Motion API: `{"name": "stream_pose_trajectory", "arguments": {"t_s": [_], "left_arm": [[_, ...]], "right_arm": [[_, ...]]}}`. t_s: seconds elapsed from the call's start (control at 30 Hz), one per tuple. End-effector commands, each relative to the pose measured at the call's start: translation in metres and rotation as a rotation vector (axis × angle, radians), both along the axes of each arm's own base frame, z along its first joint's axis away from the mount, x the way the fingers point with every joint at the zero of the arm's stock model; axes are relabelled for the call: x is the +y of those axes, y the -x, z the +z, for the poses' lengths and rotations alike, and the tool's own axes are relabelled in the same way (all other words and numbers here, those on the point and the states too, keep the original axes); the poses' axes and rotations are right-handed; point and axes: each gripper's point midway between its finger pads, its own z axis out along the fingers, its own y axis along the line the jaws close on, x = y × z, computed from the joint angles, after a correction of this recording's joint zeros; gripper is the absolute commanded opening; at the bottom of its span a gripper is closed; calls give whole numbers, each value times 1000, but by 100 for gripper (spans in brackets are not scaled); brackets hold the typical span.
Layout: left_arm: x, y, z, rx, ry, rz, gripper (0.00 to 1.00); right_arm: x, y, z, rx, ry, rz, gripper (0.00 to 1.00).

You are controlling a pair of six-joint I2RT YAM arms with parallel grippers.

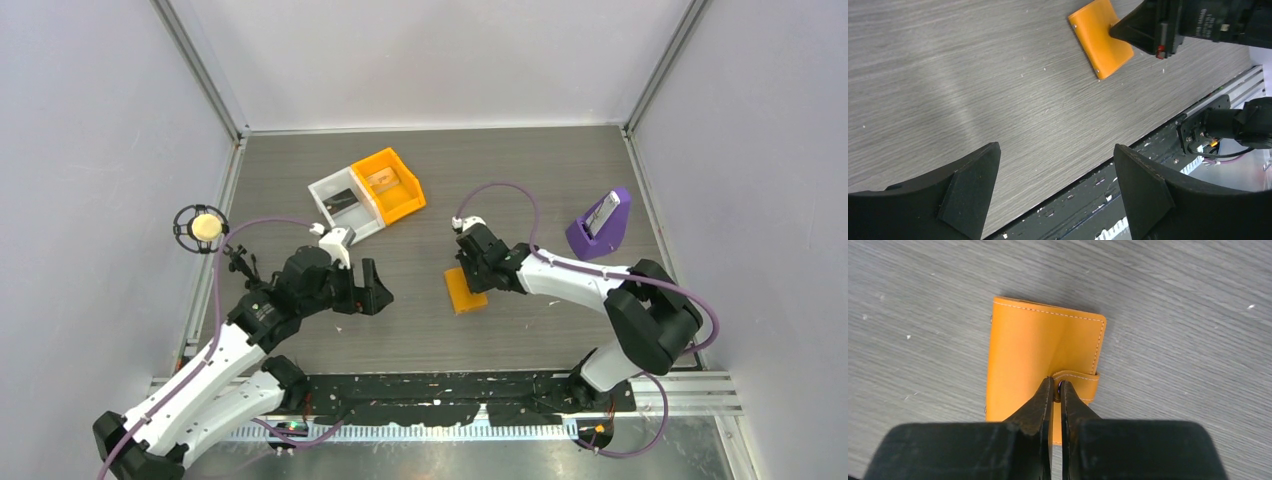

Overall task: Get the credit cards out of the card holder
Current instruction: Open the card holder at the center of the board.

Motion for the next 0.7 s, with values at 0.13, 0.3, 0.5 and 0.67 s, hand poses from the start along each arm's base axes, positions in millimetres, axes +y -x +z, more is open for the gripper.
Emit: {"name": "stream_pose_trajectory", "arguments": {"t_s": [0.13,0.3,0.5,0.67], "left_arm": [[-10,-6,-8,30,19,8,83],[-13,-7,-20,66,14,10,79],[-20,-7,-42,142,9,24,78],[-31,-7,-56,189,11,25,77]], "right_arm": [[51,35,23,108,-344,58,5],[78,47,43,137,-536,83,5],[95,55,64,115,-643,141,5],[93,63,66,101,-667,185,5]]}}
